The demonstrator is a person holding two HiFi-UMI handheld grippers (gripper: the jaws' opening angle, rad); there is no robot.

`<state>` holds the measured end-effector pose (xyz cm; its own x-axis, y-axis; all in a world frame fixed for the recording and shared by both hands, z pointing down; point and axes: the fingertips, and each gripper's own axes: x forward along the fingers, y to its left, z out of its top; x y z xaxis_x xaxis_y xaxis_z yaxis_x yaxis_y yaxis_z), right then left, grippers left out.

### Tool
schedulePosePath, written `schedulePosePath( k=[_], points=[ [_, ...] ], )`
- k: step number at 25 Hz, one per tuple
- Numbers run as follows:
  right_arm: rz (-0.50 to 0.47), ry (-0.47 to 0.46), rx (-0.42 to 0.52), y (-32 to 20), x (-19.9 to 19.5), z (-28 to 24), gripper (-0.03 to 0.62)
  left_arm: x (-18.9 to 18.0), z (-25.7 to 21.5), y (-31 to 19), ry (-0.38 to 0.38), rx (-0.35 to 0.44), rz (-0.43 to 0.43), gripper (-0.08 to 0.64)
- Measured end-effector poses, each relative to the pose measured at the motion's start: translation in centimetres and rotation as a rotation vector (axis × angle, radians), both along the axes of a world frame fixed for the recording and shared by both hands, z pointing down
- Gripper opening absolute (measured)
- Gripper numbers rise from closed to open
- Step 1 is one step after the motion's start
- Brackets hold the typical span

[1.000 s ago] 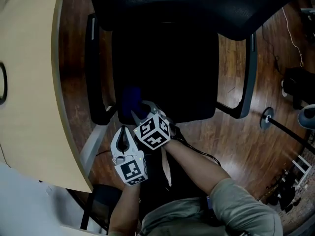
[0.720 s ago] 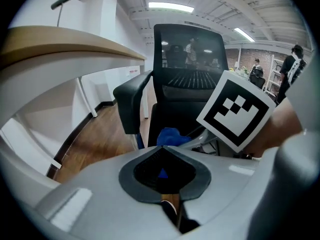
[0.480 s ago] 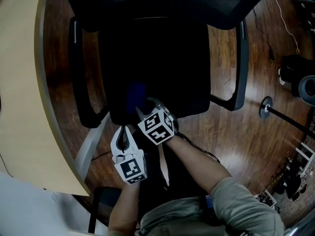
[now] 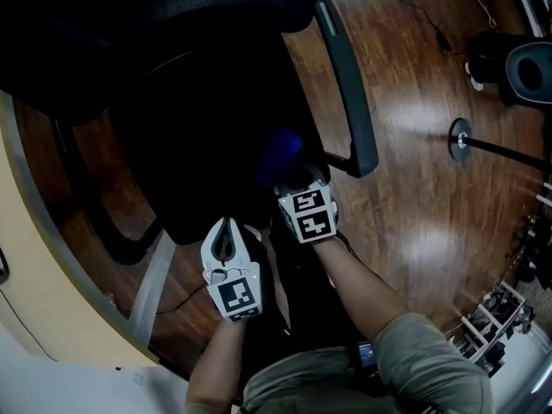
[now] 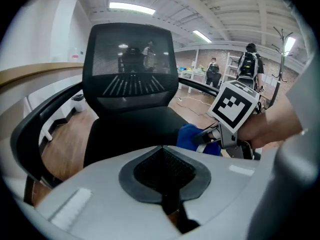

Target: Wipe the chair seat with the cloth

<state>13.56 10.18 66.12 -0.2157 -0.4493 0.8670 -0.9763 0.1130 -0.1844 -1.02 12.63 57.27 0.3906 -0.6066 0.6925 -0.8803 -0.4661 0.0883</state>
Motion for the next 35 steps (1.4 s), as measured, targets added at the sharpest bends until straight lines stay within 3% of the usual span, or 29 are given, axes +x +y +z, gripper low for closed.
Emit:
schedulePosePath(
  k=[4, 8, 13, 20, 26, 31, 35],
  points=[
    [0.168, 0.014, -0.035, 1.8, 5.0, 0.8, 0.100, 3.8, 0.2, -0.1, 0.011, -0.001, 0.084, 0.005],
    [0.267, -0.021, -0.065, 3.6, 7.1, 1.8, 0.100, 6.3, 0.6, 0.2, 0.012, 0.002, 0.130, 0.005],
    [0.312, -0.043, -0.077, 4.4, 8.0, 2.5, 0.100, 7.4, 0.9, 0.8, 0.004, -0.014, 0.157, 0.005],
    [0.289, -0.025, -0.089, 4.0, 7.5, 1.9, 0.100, 5.0, 0.8, 0.5, 0.011, -0.004, 0.073, 0.005],
    [0.103, -0.005, -0.016, 1.1, 1.2, -1.1, 0.101, -1.2, 0.2, 0.1, -0.009, -0.020, -0.058, 0.005],
    [-0.188, -0.082, 0.047, -0.9, -10.6, -3.0, 0.101, -9.0, 0.4, 1.2, -0.050, -0.015, -0.204, 0.005],
    [-0.447, -0.143, 0.049, 0.4, -20.2, -3.7, 0.101, -14.3, 0.4, 2.9, -0.075, -0.029, -0.292, 0.005]
  ],
)
